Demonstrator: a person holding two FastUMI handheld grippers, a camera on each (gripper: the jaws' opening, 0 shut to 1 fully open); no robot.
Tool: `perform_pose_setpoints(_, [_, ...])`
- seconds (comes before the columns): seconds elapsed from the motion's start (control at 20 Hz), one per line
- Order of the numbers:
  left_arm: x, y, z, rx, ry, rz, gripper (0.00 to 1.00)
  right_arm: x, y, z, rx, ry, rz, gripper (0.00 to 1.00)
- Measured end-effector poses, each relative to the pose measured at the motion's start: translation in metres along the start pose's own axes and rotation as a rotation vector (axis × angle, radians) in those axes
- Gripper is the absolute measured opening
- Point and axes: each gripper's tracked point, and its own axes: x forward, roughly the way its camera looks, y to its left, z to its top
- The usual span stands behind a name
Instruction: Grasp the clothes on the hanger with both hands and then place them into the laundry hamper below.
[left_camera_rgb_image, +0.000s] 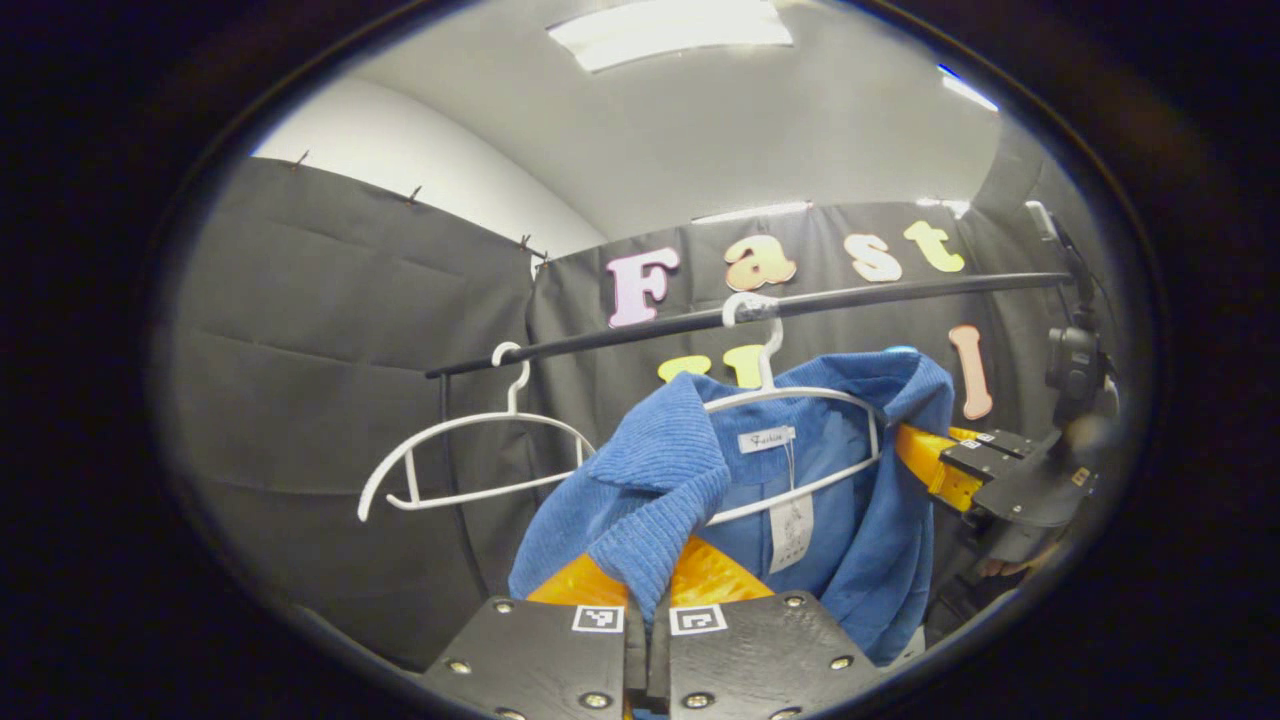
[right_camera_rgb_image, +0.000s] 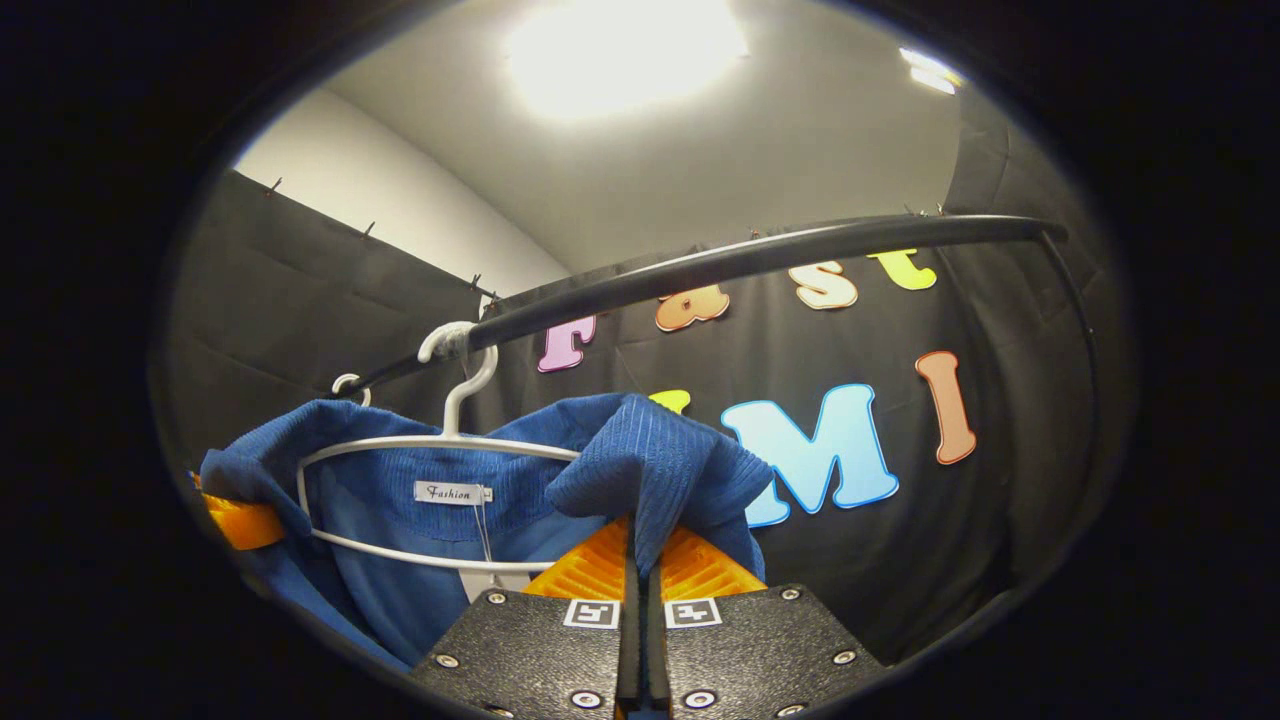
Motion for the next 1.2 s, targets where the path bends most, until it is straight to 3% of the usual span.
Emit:
perform_pose_setpoints(0.05, [-0.002,0.006,0.002,-0.005,-0.001,0.004,0.07,0.001,-0.002,0.002,-0.006,-0.004,-0.003,0.02])
perform_pose_setpoints(0.7, [0.006,0.099,0.034,0.014,-0.035,0.142,0.07,0.031,-0.045,0.026,-0.102,-0.061,-0.061,0.02])
perform_pose_setpoints(1.1, [0.029,0.127,0.050,0.085,-0.066,0.163,0.07,0.048,-0.077,0.012,-0.135,-0.047,-0.100,0.02])
perform_pose_setpoints(1.2, [0.033,0.132,0.065,0.095,-0.088,0.165,0.02,0.051,-0.082,0.008,-0.145,-0.040,-0.104,0.02])
